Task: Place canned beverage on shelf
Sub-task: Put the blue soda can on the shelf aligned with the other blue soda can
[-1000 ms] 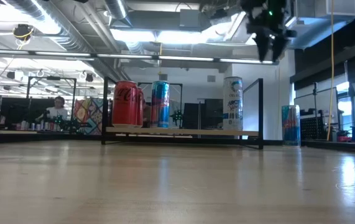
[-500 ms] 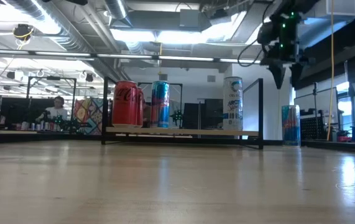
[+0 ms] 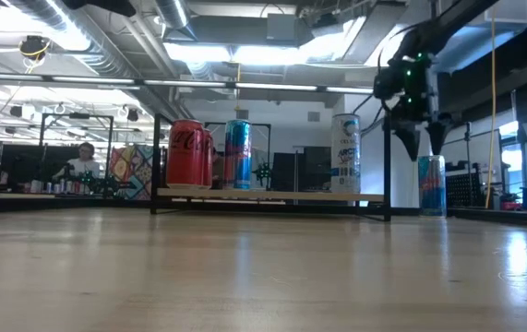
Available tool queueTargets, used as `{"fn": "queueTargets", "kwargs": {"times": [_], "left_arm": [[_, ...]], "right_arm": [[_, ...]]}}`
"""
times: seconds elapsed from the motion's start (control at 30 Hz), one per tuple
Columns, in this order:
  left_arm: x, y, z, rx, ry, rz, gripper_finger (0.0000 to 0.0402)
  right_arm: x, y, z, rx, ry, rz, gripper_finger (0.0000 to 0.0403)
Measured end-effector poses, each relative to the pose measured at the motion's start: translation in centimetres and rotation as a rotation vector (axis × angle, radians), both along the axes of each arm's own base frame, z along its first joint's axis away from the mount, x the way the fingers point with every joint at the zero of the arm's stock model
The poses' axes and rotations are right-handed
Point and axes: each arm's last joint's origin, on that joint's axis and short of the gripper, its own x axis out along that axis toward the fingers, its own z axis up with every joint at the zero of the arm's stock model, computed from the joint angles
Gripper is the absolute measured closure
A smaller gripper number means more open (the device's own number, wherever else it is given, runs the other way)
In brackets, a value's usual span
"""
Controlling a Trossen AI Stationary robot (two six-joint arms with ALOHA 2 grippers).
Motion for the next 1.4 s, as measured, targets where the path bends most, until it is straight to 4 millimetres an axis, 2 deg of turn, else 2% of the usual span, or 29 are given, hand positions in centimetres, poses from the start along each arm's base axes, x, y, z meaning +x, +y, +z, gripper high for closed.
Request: {"fn": "queueTargets", "kwargs": {"times": [0.13, 0.57, 0.67, 0.8, 0.93, 1.07, 1.17, 1.27, 1.4], "left_arm": [[0.0, 0.0, 0.0, -0.001, 0.0, 0.0, 0.0058], [0.0, 0.0, 0.0, -0.002, 0.0, 0.0, 0.0058], [0.0, 0.0, 0.0, 0.001, -0.002, 0.002, 0.0058], [0.0, 0.0, 0.0, 0.005, -0.005, 0.006, 0.0058], [0.0, 0.0, 0.0, 0.004, -0.006, 0.007, 0.0058], [0.0, 0.0, 0.0, 0.004, -0.006, 0.007, 0.0058], [0.0, 0.0, 0.0, 0.004, -0.006, 0.007, 0.0058], [0.0, 0.0, 0.0, 0.004, -0.005, 0.006, 0.0058], [0.0, 0.0, 0.0, 0.001, -0.004, 0.003, 0.0058]], "right_arm": [[0.1, -0.4, -0.6, 0.002, 0.026, -0.003, 0.0109], [0.2, -0.4, -0.6, 0.022, 0.016, 0.038, 0.0109], [0.3, -0.3, -0.9, 0.074, -0.019, 0.059, 0.0109], [0.4, -0.4, -2.0, 0.136, 0.021, 0.08, 0.0109], [0.9, -0.2, -2.1, 0.165, -0.038, 0.1, 0.011], [0.9, 0.0, -2.1, 0.18, -0.043, 0.114, 0.0143], [0.9, 0.0, -1.9, 0.184, -0.05, 0.135, 0.0194], [0.9, 0.5, -1.2, 0.166, -0.055, 0.164, 0.0196], [1.5, 1.8, 1.7, 0.102, -0.087, 0.206, 0.0196]]}}
